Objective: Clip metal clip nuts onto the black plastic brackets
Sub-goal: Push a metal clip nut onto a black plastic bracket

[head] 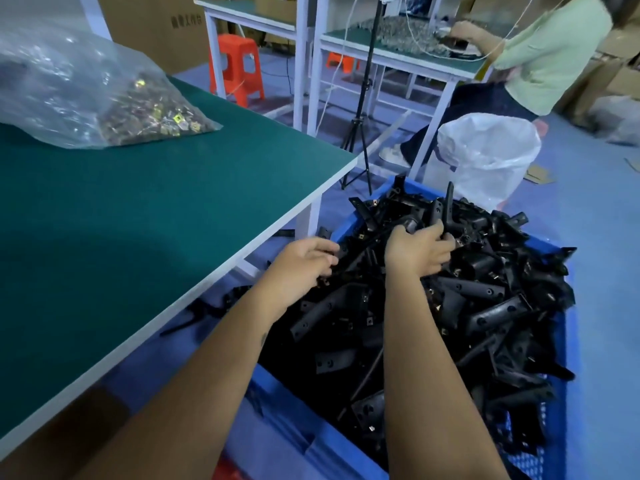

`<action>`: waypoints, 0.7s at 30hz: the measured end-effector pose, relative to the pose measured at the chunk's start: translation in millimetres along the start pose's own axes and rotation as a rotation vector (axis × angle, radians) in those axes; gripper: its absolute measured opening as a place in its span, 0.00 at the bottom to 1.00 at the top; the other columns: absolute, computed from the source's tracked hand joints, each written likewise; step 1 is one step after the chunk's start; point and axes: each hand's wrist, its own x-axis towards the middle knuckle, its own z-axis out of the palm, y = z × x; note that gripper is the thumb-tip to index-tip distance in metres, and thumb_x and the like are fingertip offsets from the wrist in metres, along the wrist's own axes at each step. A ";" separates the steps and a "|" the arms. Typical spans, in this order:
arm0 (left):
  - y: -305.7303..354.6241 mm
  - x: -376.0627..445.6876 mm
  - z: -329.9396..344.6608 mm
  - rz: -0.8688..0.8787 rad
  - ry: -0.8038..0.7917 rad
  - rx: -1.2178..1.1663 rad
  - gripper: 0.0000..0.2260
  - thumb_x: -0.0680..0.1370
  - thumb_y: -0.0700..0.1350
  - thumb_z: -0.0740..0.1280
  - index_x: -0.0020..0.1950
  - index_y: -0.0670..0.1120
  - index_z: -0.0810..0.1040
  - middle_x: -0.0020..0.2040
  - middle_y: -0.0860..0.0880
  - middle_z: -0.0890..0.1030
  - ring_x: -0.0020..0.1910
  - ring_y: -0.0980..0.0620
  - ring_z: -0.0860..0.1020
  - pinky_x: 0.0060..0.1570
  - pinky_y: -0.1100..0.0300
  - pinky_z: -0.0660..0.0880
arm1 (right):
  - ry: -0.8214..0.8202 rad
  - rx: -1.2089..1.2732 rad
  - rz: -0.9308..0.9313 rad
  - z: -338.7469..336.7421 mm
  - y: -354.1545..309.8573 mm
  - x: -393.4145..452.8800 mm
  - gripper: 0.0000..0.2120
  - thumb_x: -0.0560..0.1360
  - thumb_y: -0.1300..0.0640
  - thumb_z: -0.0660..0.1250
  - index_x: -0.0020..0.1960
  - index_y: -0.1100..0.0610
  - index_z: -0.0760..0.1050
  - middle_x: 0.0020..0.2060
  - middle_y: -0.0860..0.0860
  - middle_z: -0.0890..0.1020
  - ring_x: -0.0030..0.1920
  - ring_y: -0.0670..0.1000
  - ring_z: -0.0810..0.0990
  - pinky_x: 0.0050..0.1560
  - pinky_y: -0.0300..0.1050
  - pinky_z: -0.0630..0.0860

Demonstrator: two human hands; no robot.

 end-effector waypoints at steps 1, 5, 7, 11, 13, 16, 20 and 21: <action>9.8 -0.7 -6.3 0.026 0.012 -0.032 0.10 0.82 0.42 0.62 0.53 0.56 0.79 0.49 0.57 0.84 0.50 0.57 0.82 0.53 0.59 0.76 | -0.018 0.021 -0.080 8.0 -11.5 -12.1 0.29 0.77 0.57 0.65 0.76 0.55 0.60 0.75 0.57 0.57 0.73 0.60 0.58 0.72 0.56 0.57; 51.8 -9.4 -52.8 0.173 0.088 -0.183 0.11 0.84 0.41 0.60 0.52 0.53 0.80 0.42 0.55 0.85 0.41 0.58 0.82 0.44 0.64 0.77 | -0.141 0.105 -0.407 40.7 -59.9 -72.1 0.23 0.75 0.58 0.67 0.70 0.55 0.68 0.70 0.56 0.63 0.68 0.59 0.63 0.68 0.54 0.58; 60.4 -18.4 -86.1 0.223 0.193 -0.225 0.11 0.84 0.41 0.60 0.52 0.52 0.80 0.42 0.54 0.86 0.40 0.58 0.82 0.40 0.65 0.77 | -0.221 0.144 -0.532 55.8 -84.5 -105.6 0.22 0.76 0.58 0.67 0.68 0.54 0.69 0.68 0.55 0.65 0.68 0.57 0.63 0.67 0.52 0.57; 39.8 -39.8 -153.2 0.204 0.519 -0.217 0.13 0.82 0.39 0.59 0.48 0.53 0.80 0.41 0.55 0.84 0.40 0.58 0.81 0.44 0.61 0.73 | -0.412 0.168 -0.713 85.8 -124.3 -178.6 0.21 0.75 0.57 0.67 0.67 0.55 0.72 0.66 0.55 0.68 0.67 0.57 0.65 0.66 0.49 0.57; 22.0 -55.3 -185.2 0.167 0.651 -0.200 0.14 0.82 0.38 0.59 0.47 0.54 0.79 0.41 0.55 0.83 0.40 0.57 0.80 0.44 0.62 0.73 | -0.507 0.173 -0.797 100.0 -138.4 -216.1 0.20 0.74 0.57 0.67 0.66 0.54 0.73 0.65 0.54 0.68 0.66 0.56 0.65 0.65 0.47 0.57; -1.4 -86.7 -232.8 0.159 0.821 -0.158 0.15 0.81 0.36 0.57 0.46 0.53 0.79 0.39 0.54 0.83 0.37 0.58 0.79 0.38 0.66 0.74 | -0.638 0.181 -0.933 119.9 -155.7 -271.5 0.17 0.75 0.57 0.66 0.64 0.54 0.74 0.63 0.54 0.69 0.64 0.56 0.66 0.64 0.48 0.58; -22.1 -133.9 -290.1 0.245 1.072 -0.144 0.16 0.80 0.32 0.57 0.45 0.48 0.79 0.38 0.50 0.82 0.33 0.62 0.79 0.36 0.70 0.75 | -0.841 0.166 -1.091 145.1 -168.3 -338.7 0.17 0.76 0.56 0.65 0.64 0.52 0.74 0.62 0.51 0.69 0.64 0.53 0.66 0.65 0.47 0.58; -25.8 -146.1 -303.6 0.272 1.130 -0.132 0.15 0.80 0.31 0.57 0.45 0.46 0.79 0.38 0.49 0.81 0.32 0.63 0.79 0.36 0.71 0.74 | -0.896 0.143 -1.118 151.3 -169.0 -353.3 0.17 0.76 0.55 0.65 0.64 0.52 0.74 0.62 0.51 0.69 0.64 0.53 0.66 0.65 0.47 0.57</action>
